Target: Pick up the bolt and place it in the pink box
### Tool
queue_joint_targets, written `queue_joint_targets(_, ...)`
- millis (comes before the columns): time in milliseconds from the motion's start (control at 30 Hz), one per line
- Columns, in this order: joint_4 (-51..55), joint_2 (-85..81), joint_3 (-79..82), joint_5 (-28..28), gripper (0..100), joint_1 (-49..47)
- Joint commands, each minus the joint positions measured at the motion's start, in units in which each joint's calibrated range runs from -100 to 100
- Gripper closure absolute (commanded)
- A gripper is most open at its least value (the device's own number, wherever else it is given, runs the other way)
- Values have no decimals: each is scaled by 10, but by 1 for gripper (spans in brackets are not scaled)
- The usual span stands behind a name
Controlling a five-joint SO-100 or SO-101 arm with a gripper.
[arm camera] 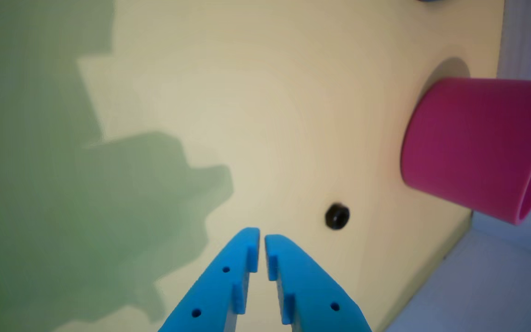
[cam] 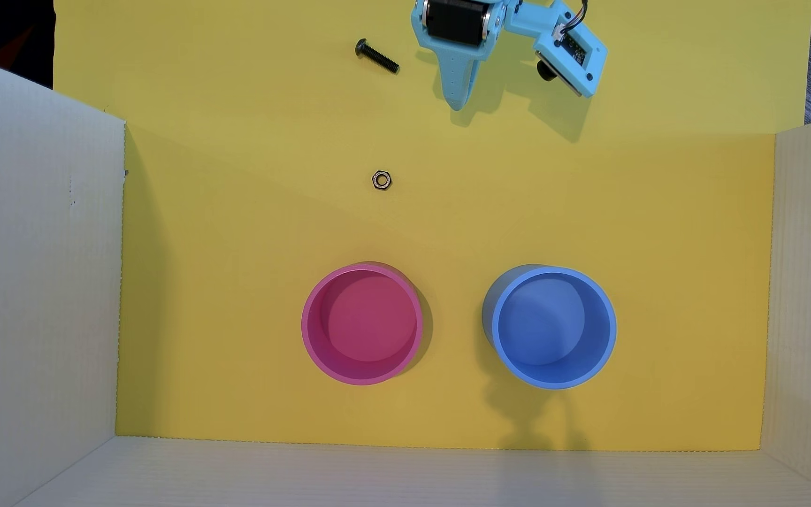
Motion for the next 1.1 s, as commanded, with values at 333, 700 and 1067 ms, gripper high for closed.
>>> queue_joint_targets(333, -8, -3, 7, 26, 99, -8)
queue_joint_targets(700, -8, -3, 6, 26, 99, -14)
queue_joint_targets(1067, 1, -2, -73, 26, 99, 17)
